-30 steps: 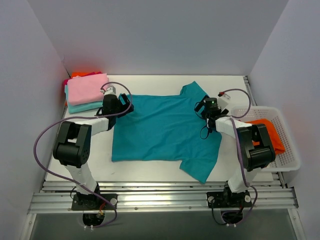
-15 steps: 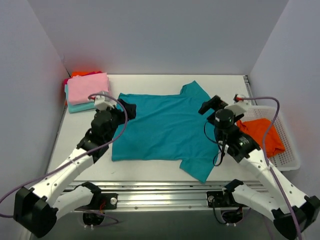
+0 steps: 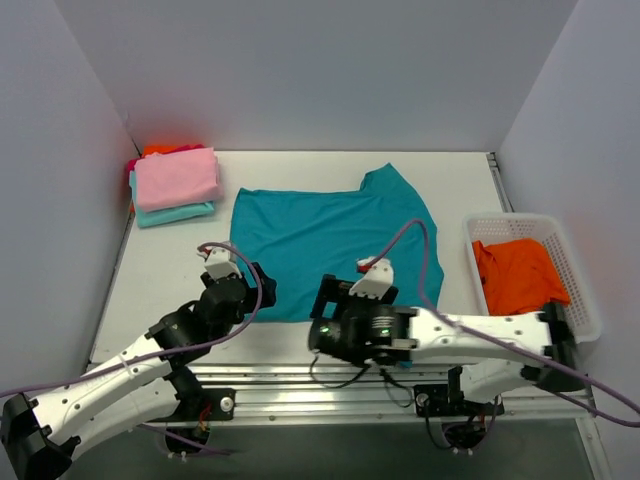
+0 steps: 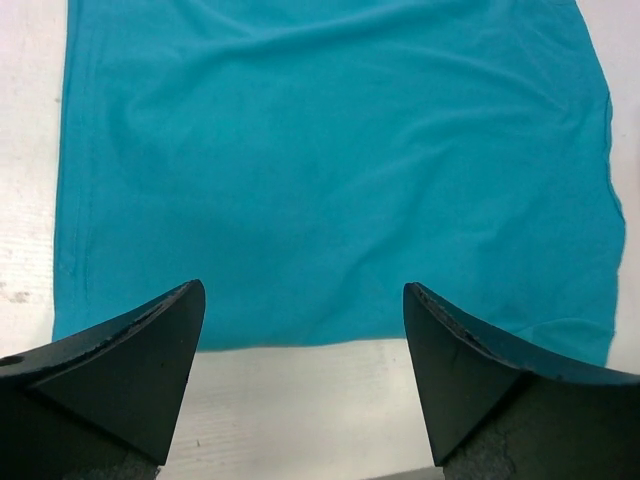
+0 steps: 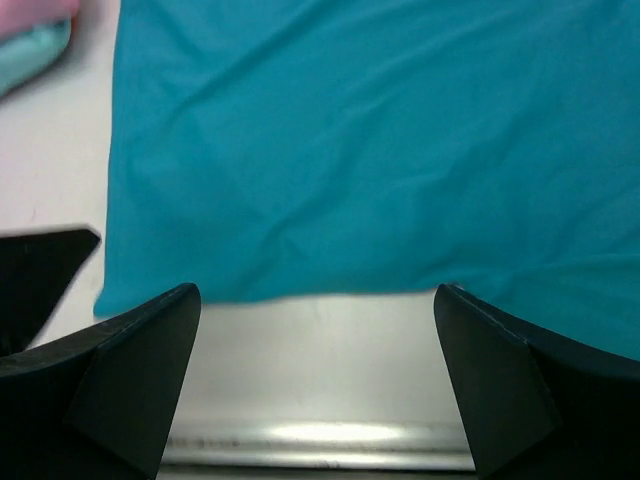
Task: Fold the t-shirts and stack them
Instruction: Flatten out the tshirt, then grap the side of the flattened tshirt closest away from the robot with both arms
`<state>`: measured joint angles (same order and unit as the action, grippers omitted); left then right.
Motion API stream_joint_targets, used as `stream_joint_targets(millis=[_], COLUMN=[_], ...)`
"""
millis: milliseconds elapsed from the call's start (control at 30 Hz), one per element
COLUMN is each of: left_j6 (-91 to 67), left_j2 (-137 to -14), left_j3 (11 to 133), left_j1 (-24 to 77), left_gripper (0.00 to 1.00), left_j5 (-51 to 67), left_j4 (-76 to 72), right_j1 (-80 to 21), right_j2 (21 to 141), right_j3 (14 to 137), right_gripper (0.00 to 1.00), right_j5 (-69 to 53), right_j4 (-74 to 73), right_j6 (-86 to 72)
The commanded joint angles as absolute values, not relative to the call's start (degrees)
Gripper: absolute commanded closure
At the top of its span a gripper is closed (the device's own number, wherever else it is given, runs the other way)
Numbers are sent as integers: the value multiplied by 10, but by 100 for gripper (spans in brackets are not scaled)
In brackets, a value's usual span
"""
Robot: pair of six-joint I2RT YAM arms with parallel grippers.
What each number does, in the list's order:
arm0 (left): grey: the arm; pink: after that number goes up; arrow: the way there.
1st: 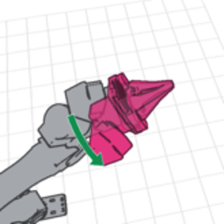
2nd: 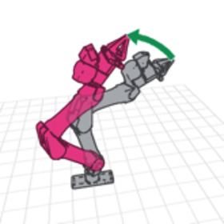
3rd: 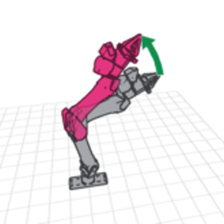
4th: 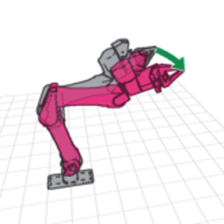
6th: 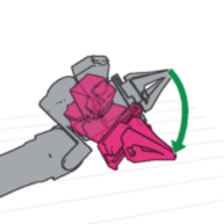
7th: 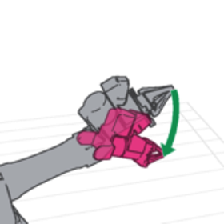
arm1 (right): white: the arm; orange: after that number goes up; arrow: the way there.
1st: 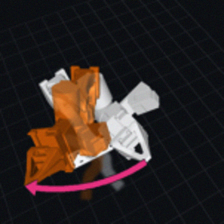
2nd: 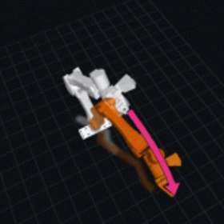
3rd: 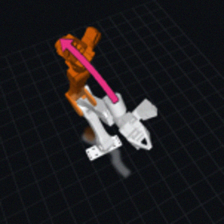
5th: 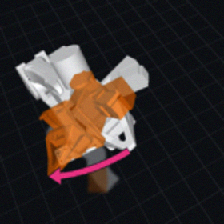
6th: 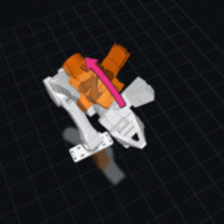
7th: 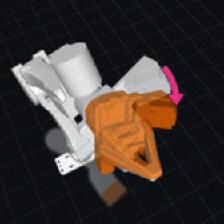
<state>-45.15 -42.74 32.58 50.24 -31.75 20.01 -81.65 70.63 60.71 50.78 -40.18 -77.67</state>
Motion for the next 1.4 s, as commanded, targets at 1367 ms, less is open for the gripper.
stream_joint_targets(millis=[1367], left_j6=[-432], left_j2=[-485], left_j3=[301], left_j1=[518], left_gripper=[7], left_j5=[-326], left_j4=[149], right_j1=[-478], right_j2=[477], right_j3=[245], right_gripper=[14], right_j5=[6], right_j4=[-426], right_j6=[-769])
